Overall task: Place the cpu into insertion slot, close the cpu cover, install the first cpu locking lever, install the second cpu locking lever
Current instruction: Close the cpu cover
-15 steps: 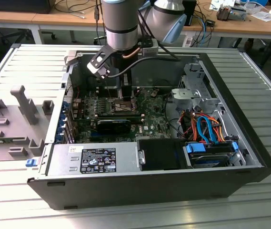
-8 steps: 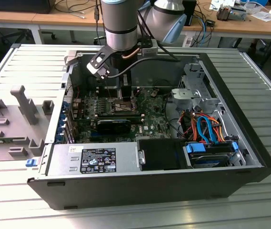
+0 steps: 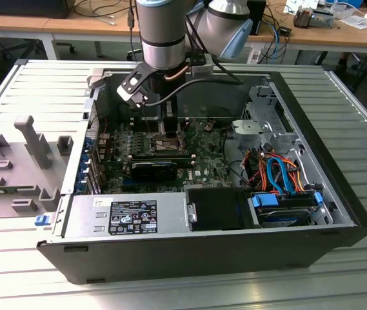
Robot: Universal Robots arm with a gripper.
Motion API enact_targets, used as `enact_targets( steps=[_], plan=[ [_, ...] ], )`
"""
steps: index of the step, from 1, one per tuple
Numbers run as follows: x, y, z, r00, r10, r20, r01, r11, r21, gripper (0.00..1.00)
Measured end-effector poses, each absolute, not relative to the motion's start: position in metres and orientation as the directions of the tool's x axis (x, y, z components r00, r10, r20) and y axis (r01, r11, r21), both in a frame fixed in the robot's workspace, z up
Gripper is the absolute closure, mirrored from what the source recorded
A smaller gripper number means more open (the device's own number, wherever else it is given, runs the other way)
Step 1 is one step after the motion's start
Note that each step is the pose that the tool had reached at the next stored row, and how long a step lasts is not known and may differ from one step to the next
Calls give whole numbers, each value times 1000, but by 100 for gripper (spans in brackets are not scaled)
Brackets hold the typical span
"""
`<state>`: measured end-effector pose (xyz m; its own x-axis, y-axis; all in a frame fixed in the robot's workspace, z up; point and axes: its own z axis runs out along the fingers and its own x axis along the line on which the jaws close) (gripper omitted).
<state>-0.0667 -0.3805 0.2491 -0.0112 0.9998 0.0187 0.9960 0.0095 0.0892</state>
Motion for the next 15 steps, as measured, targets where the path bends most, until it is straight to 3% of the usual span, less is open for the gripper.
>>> enact_targets(
  steps=[15],
  plan=[
    [-69, -380, 244, -11, 1000, 19, 996, 9, 89, 45]
  ],
)
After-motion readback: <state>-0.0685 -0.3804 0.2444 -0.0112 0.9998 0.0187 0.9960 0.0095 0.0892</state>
